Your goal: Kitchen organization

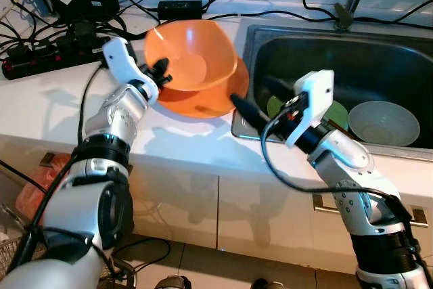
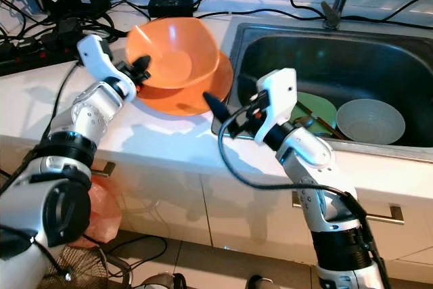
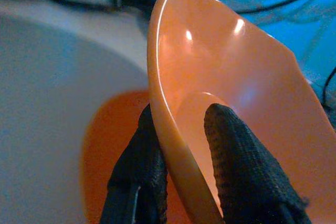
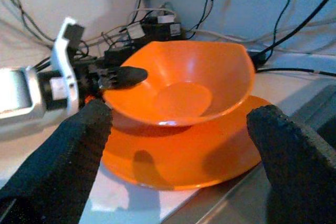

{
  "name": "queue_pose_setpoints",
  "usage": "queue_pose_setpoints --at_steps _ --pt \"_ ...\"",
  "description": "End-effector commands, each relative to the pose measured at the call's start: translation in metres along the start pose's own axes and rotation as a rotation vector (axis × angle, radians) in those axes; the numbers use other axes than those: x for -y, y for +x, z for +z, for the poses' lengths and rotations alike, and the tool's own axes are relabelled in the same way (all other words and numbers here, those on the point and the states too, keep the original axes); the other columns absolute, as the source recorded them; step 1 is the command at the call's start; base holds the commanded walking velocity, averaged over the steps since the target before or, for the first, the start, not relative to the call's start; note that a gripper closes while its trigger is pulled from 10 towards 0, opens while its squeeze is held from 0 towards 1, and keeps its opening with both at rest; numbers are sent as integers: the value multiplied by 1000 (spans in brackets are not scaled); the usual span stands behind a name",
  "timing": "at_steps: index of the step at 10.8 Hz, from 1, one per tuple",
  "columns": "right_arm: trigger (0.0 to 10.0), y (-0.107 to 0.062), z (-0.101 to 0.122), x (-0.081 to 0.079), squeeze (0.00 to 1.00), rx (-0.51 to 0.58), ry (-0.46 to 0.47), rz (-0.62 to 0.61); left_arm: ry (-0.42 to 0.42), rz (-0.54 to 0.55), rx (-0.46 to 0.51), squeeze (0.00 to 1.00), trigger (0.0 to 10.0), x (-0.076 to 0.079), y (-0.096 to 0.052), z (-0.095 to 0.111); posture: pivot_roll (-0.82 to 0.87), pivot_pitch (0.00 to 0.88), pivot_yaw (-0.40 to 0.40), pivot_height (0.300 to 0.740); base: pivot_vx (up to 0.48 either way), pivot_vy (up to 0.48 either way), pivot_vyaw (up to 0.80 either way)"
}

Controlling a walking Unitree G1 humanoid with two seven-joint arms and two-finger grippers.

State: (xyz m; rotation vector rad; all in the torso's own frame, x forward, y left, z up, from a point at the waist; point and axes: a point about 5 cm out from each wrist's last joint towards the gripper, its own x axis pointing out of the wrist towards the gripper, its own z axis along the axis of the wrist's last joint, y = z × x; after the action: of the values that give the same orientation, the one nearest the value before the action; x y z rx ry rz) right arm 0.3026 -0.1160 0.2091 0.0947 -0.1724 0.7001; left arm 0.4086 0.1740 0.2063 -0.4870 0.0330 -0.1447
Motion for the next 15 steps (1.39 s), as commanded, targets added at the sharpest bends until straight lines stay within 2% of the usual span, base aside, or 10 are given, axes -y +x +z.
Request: queue_pose_setpoints --at_steps 1,2,4,5,8,11,12,15 --pt "10000 1 1 2 43 3 15 -18 80 -43 71 0 0 7 -1 8 1 97 40 740 0 0 0" --pt "10000 2 1 3 0 8 21 -29 122 -79 119 0 0 13 -2 9 2 96 38 740 0 0 0" --pt "10000 4 4 8 0 27 57 -64 208 -167 258 0 0 27 -7 17 -1 92 34 740 0 0 0" --pt "10000 4 5 11 0 33 79 -77 258 -286 315 0 0 43 -13 20 1 91 29 740 0 0 0" --pt "10000 5 8 15 0 47 91 -94 255 -357 401 0 0 53 -21 27 0 90 30 740 0 0 0" --pt "10000 7 16 26 0 70 84 -117 283 -478 427 0 0 71 -28 29 4 88 31 740 0 0 0" --pt "10000 7 24 40 0 77 63 -141 282 -520 428 0 0 76 -31 28 3 88 32 740 0 0 0" --pt "10000 13 33 51 0 91 74 -138 272 -597 424 0 0 90 -37 26 9 86 31 740 0 0 0"
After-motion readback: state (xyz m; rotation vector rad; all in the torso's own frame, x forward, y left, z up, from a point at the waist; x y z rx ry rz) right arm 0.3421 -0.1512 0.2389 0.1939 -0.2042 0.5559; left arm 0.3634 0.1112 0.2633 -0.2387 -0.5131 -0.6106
